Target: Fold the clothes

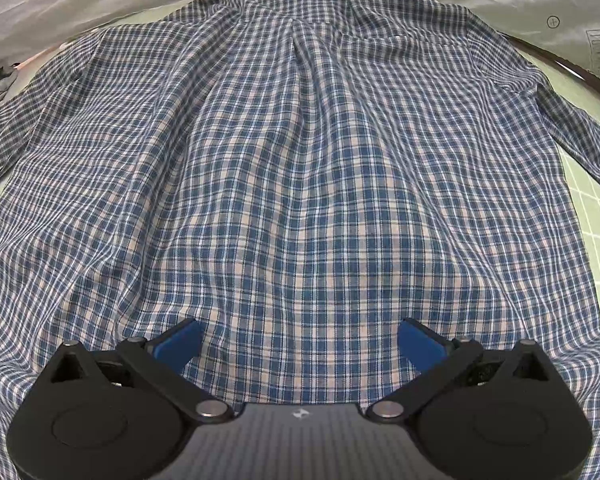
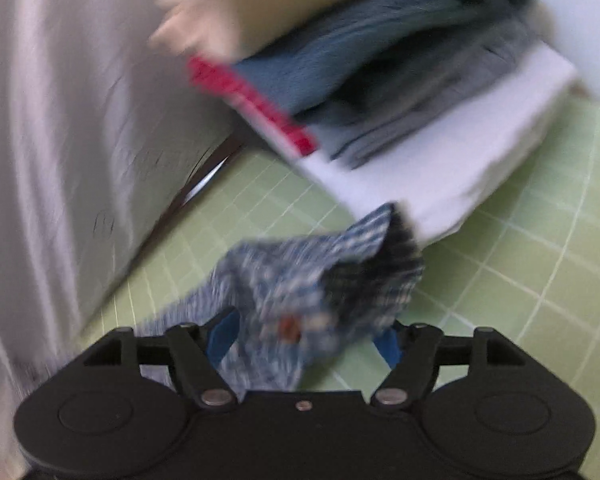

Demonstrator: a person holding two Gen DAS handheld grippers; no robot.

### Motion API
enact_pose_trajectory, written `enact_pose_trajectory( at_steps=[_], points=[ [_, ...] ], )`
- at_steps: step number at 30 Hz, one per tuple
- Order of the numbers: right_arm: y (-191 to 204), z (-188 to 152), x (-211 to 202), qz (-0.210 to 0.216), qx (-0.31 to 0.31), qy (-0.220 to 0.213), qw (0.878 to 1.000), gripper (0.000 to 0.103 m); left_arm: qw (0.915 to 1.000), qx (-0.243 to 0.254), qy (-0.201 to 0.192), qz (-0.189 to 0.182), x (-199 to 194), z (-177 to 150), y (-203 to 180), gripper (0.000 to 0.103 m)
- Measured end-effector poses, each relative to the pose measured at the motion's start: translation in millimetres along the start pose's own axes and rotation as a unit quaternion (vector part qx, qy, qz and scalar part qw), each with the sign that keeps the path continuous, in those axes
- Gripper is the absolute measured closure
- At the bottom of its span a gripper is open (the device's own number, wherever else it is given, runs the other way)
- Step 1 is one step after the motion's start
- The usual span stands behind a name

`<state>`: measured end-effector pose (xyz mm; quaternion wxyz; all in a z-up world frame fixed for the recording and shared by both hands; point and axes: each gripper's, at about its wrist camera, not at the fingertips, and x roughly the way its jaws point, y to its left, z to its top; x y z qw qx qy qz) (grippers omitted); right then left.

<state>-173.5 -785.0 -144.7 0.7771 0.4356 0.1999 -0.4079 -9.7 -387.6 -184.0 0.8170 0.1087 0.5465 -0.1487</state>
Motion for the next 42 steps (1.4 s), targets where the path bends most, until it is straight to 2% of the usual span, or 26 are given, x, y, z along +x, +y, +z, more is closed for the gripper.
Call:
enact_pose_trajectory(
  at_steps=[1, 3, 4, 5, 6, 8, 10, 12, 16, 17, 18, 23, 26, 27, 30, 32, 36, 37, 40, 42],
  points=[
    [-8, 3, 2, 0.005, 0.033, -0.004, 0.999, 0.024, 1.0, 0.0, -0.001, 0.0, 0, 0, 0, 0.0],
    [-22, 8, 6, 0.014, 0.076, -0.002, 0.997, 0.026, 1.0, -0.002, -0.003, 0.001, 0, -1, 0, 0.0],
    [-29, 10, 8, 0.017, 0.085, 0.004, 0.996, 0.046, 1.0, -0.002, -0.003, 0.001, 0, -1, 0, 0.0],
    [-35, 11, 9, 0.021, 0.094, 0.01, 0.995, 0.075, 1.0, -0.002, -0.004, 0.001, 0, -1, 0, 0.0],
    [-42, 13, 10, 0.025, 0.103, 0.016, 0.994, 0.084, 1.0, -0.003, -0.004, 0.001, 0, -1, -1, 0.0],
    [-44, 12, 2, 0.011, 0.069, 0.015, 0.997, 0.097, 1.0, -0.004, -0.004, 0.002, 0, -1, -1, 0.0],
    [-46, 9, -11, 0.003, 0.043, 0.008, 0.999, 0.097, 1.0, -0.003, -0.003, 0.002, 1, 0, 0, 0.0],
    [-54, 7, -25, -0.007, 0.042, 0.007, 0.999, 0.097, 1.0, -0.003, -0.003, 0.001, 1, 0, 0, 0.0],
    [-89, 7, -40, -0.025, 0.108, 0.006, 0.994, 0.097, 1.0, -0.003, -0.002, 0.001, 2, 1, 2, 0.0],
    [-95, 8, -41, -0.038, 0.109, 0.004, 0.993, 0.097, 1.0, -0.003, -0.002, 0.001, 2, 2, 2, 0.0],
    [-100, 10, -41, -0.051, 0.107, 0.001, 0.993, 0.097, 1.0, -0.003, -0.002, 0.001, 2, 2, 2, 0.0],
    [-103, 17, -37, -0.061, 0.099, -0.011, 0.993, 0.097, 1.0, -0.002, -0.001, 0.0, 3, 3, 4, 0.0],
    [-95, 20, -33, -0.084, 0.06, -0.019, 0.994, 0.097, 1.0, -0.002, -0.004, 0.0, 3, 4, 6, 0.0],
    [-93, 21, -32, -0.093, 0.046, -0.018, 0.994, 0.096, 1.0, -0.002, -0.005, 0.0, 3, 4, 7, 0.0],
    [-91, 20, -42, -0.127, -0.008, -0.013, 0.992, 0.079, 1.0, -0.004, -0.008, 0.0, 1, 6, 8, 0.0],
    [-82, 18, -48, -0.146, -0.044, -0.025, 0.988, 0.042, 1.0, -0.005, -0.008, 0.001, 1, 6, 9, 0.0],
    [-68, 15, -59, -0.154, -0.096, -0.045, 0.982, 0.021, 0.9997, -0.018, -0.015, -0.011, -6, 3, 14, 0.0],
    [-64, 12, -63, -0.152, -0.101, -0.048, 0.982, 0.013, 0.9994, -0.023, -0.018, -0.017, -9, 1, 17, 0.0],
    [-53, 4, -74, -0.143, -0.115, -0.056, 0.981, 0.006, 0.9983, -0.039, -0.028, -0.033, -18, -3, 26, 0.0],
    [-48, -5, -80, -0.117, -0.123, -0.048, 0.984, 0.004, 0.9972, -0.05, -0.034, -0.045, -23, -6, 31, 0.0]
  ],
)
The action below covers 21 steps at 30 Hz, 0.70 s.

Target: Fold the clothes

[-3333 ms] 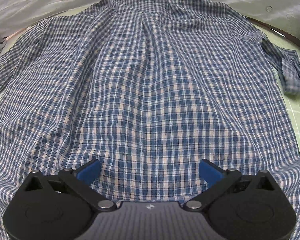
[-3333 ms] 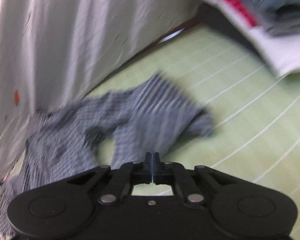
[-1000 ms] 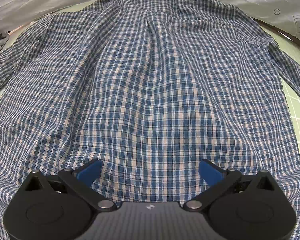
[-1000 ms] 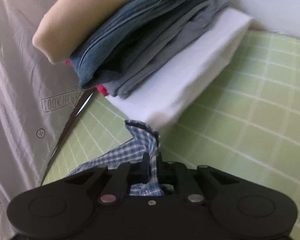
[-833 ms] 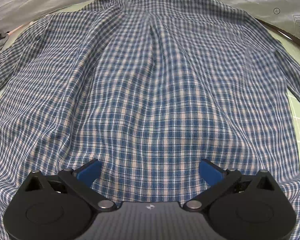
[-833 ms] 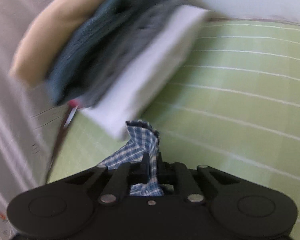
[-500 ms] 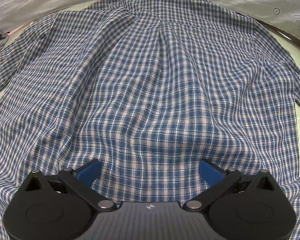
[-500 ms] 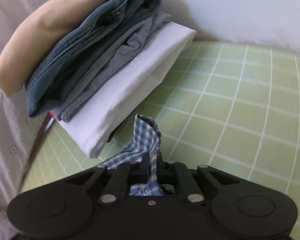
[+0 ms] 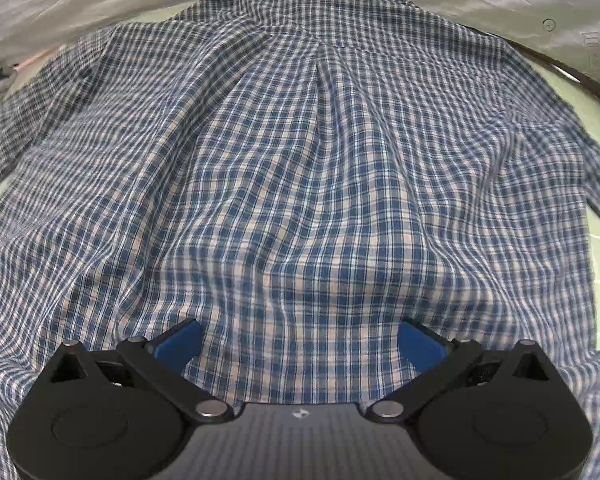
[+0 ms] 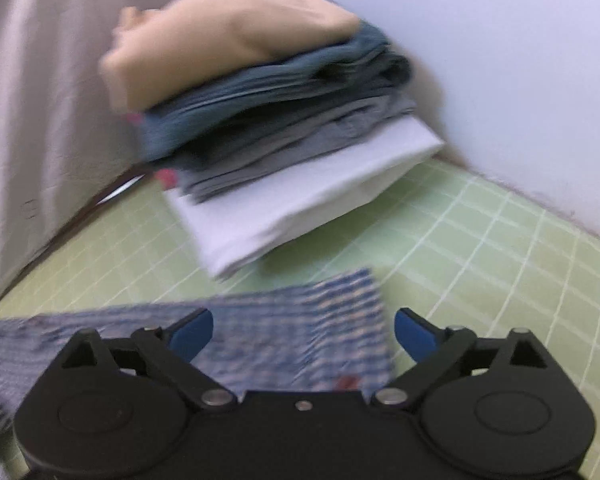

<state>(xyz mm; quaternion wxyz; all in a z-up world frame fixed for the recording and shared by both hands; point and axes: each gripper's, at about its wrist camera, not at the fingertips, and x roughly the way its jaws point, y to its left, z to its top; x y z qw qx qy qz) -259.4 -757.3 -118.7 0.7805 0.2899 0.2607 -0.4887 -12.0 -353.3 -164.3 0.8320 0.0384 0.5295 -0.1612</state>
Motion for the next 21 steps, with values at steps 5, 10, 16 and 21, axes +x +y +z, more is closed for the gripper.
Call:
enact_pose_trajectory(
  at_steps=[5, 10, 16, 21],
  points=[
    [26, -39, -36, 0.069, -0.049, 0.023, 0.996, 0.001, 0.9982, -0.045, -0.039, 0.006, -34, -11, 43, 0.0],
    [56, -92, -79, 0.129, -0.067, 0.036, 0.989, 0.0, 0.99, -0.083, -0.08, 0.081, -76, -27, 132, 0.0],
    [88, -154, -130, 0.197, -0.081, 0.05, 0.976, 0.0, 0.9792, -0.133, -0.065, 0.139, -97, -47, 257, 0.0],
    [90, -190, -151, 0.207, -0.019, 0.074, 0.975, 0.0, 0.9806, -0.17, -0.041, 0.088, -95, -56, 324, 0.012]
  ],
)
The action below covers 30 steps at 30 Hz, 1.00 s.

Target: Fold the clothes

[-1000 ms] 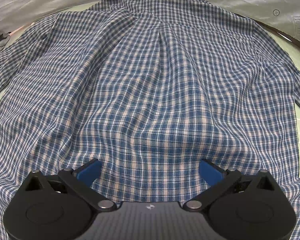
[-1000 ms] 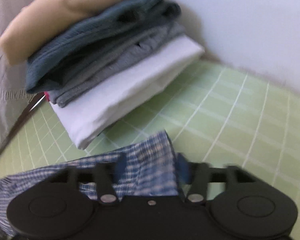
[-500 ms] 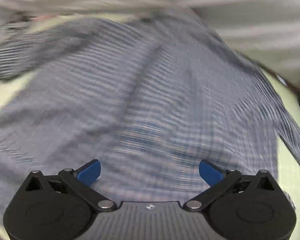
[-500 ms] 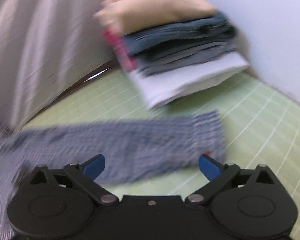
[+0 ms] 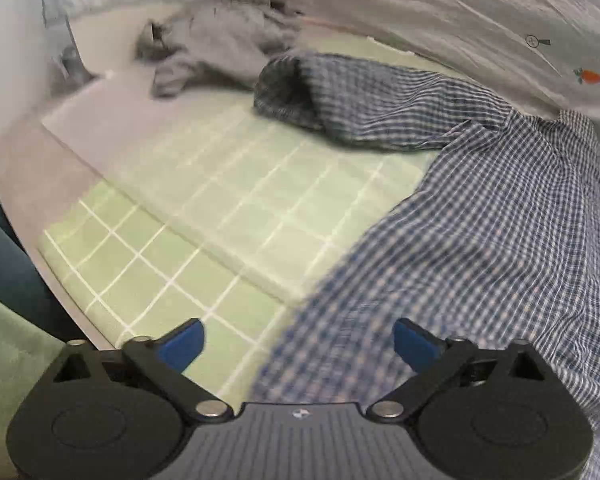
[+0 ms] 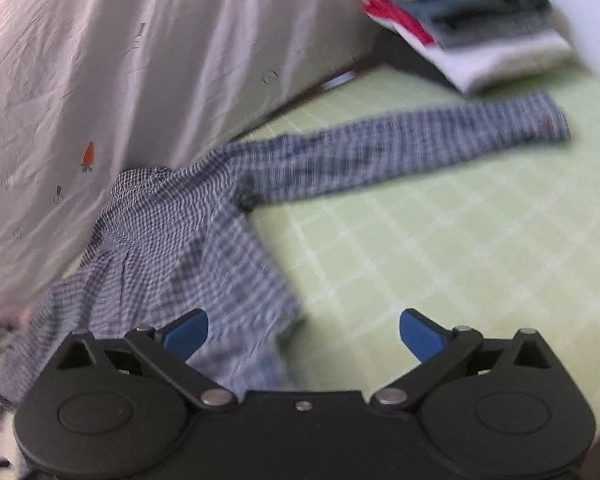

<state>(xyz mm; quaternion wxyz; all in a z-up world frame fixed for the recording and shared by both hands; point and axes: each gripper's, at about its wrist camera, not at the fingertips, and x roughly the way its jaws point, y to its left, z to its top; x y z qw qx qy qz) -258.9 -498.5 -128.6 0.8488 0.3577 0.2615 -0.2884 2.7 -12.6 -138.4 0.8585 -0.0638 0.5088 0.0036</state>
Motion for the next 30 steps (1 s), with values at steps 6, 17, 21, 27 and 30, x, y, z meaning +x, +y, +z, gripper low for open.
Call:
enact_pose_trajectory(
  at_steps=[6, 17, 21, 27, 30],
  points=[
    [8, -17, 2, -0.034, 0.004, 0.047, 0.998, 0.014, 0.9949, 0.063, 0.036, -0.07, 11, -9, 12, 0.04],
    [12, -12, -11, 0.021, 0.014, 0.089, 0.996, 0.101, 0.9928, 0.052, 0.005, -0.107, 1, -18, -15, 0.103],
    [2, 15, -54, 0.088, 0.083, 0.056, 0.991, 0.102, 0.9878, -0.001, -0.055, -0.145, -60, -7, -6, 0.103],
    [-18, 27, -69, 0.037, 0.06, 0.091, 0.993, 0.102, 0.9913, -0.033, -0.029, -0.124, -60, -14, -3, 0.101],
    [-25, 16, -55, -0.012, 0.042, 0.12, 0.992, 0.102, 0.9955, -0.035, 0.003, -0.088, -44, -28, -4, 0.102]
  ],
)
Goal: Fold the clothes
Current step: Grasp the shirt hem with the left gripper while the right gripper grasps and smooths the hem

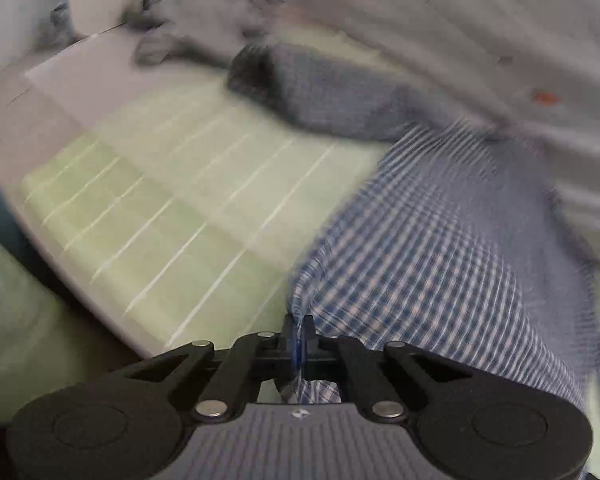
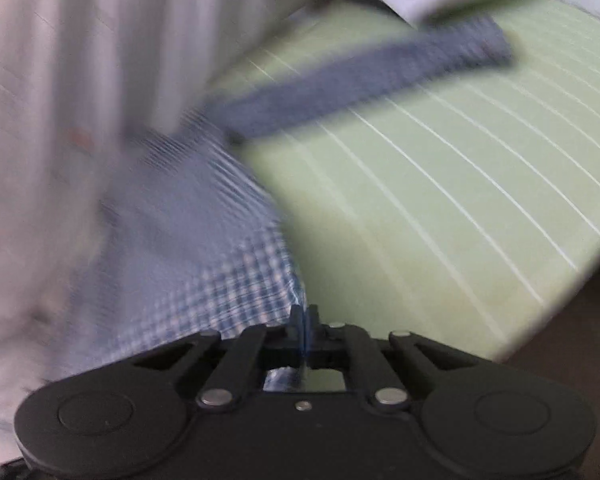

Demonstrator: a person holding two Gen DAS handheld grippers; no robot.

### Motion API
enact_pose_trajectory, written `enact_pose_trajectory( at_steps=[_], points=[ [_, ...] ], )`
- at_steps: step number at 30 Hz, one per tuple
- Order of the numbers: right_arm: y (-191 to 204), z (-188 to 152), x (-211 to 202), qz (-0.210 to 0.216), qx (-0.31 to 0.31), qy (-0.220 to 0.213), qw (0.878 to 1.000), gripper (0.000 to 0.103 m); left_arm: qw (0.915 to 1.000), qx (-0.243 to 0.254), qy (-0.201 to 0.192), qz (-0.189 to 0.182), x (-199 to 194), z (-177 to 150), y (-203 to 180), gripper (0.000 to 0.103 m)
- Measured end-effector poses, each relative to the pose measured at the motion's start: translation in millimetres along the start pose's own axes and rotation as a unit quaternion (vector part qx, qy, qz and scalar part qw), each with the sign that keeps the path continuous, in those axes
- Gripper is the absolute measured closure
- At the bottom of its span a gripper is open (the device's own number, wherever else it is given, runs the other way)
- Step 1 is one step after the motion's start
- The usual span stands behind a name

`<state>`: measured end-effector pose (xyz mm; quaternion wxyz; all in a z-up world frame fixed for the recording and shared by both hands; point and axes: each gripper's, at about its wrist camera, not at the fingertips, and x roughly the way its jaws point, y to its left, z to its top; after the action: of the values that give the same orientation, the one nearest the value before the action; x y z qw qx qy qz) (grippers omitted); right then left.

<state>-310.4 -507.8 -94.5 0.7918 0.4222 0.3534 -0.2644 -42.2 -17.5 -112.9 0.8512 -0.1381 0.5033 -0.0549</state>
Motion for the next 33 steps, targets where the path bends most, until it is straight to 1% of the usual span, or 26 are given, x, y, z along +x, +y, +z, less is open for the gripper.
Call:
enact_pose_trajectory(
  at_steps=[1, 2, 3, 4, 5, 6, 7, 8, 9, 10, 11, 12, 14, 16, 17, 18, 19, 21, 23, 24, 28, 30, 33],
  points=[
    [0, -2, 2, -0.008, -0.004, 0.003, 1.0, 0.102, 1.0, 0.001, 0.002, 0.005, 0, -3, -1, 0.1],
    [0, -4, 3, -0.015, -0.008, 0.005, 1.0, 0.102, 1.0, 0.002, -0.001, 0.002, -5, -4, -3, 0.096],
    [0, -5, 5, -0.023, -0.012, 0.008, 1.0, 0.102, 1.0, -0.001, 0.001, 0.007, -5, -4, -4, 0.096],
    [-1, -7, 7, -0.03, -0.016, 0.01, 0.999, 0.102, 0.9999, -0.003, 0.004, 0.016, -4, -5, -6, 0.095],
    [-1, -9, 9, -0.038, -0.02, 0.013, 0.999, 0.1, 0.9994, -0.002, 0.01, 0.032, 1, -8, -6, 0.094],
    [3, -9, 14, -0.065, -0.041, 0.016, 0.997, 0.098, 0.9986, 0.0, 0.015, 0.05, 5, -10, -6, 0.09],
    [6, -10, 20, -0.094, -0.064, 0.02, 0.993, 0.092, 0.9978, 0.0, 0.019, 0.063, 6, -12, -4, 0.085],
    [10, -10, 20, -0.102, -0.081, 0.017, 0.991, 0.083, 0.9973, 0.0, 0.021, 0.071, 6, -13, -3, 0.082],
    [15, -11, 20, -0.107, -0.098, 0.013, 0.989, 0.072, 0.9977, -0.004, 0.015, 0.066, 2, -15, -2, 0.07],
    [19, -11, 17, -0.101, -0.11, 0.001, 0.989, 0.049, 0.9982, -0.009, 0.007, 0.06, -4, -17, -1, 0.051],
    [24, -11, 14, -0.096, -0.123, -0.013, 0.988, 0.035, 0.9984, -0.013, 0.0, 0.055, -9, -19, 0, 0.04],
    [30, -12, 12, -0.091, -0.142, -0.026, 0.985, 0.03, 0.9983, -0.013, -0.008, 0.056, -12, -21, 0, 0.027],
    [39, -12, 15, -0.086, -0.178, -0.044, 0.979, 0.012, 0.9979, -0.01, -0.016, 0.061, -16, -22, -2, 0.025],
    [51, -10, 29, -0.081, -0.206, -0.058, 0.974, 0.0, 0.9975, -0.009, -0.017, 0.069, -13, -21, -3, 0.024],
    [57, -11, 34, -0.076, -0.216, -0.062, 0.971, 0.0, 0.9971, -0.013, -0.016, 0.074, -12, -18, -2, 0.023],
    [65, -10, 40, -0.072, -0.224, -0.058, 0.97, 0.0, 0.9966, -0.018, -0.014, 0.079, -11, -16, -2, 0.02],
    [74, -10, 47, -0.069, -0.231, -0.053, 0.969, 0.0, 0.9962, -0.02, -0.014, 0.084, -9, -14, -2, 0.014],
    [90, -11, 56, -0.057, -0.237, -0.05, 0.969, 0.0, 0.996, -0.01, -0.024, 0.085, -7, -7, 0, 0.01],
    [103, -12, 65, -0.052, -0.232, -0.057, 0.97, 0.0, 0.9953, 0.004, -0.028, 0.093, -2, 5, 2, 0.01],
    [108, -12, 70, -0.052, -0.226, -0.052, 0.971, 0.0, 0.9948, 0.007, -0.029, 0.097, 0, 12, 4, 0.01],
    [125, -15, 94, -0.049, -0.202, -0.024, 0.978, 0.0, 0.9935, -0.009, -0.054, 0.1, 8, 41, 18, 0.01],
    [133, -18, 107, -0.049, -0.201, -0.008, 0.978, 0.0, 0.9924, -0.018, -0.058, 0.107, 15, 53, 25, 0.01],
    [143, -21, 121, -0.063, -0.206, -0.006, 0.976, 0.0, 0.9912, -0.024, -0.061, 0.115, 27, 69, 36, 0.01]
  ],
)
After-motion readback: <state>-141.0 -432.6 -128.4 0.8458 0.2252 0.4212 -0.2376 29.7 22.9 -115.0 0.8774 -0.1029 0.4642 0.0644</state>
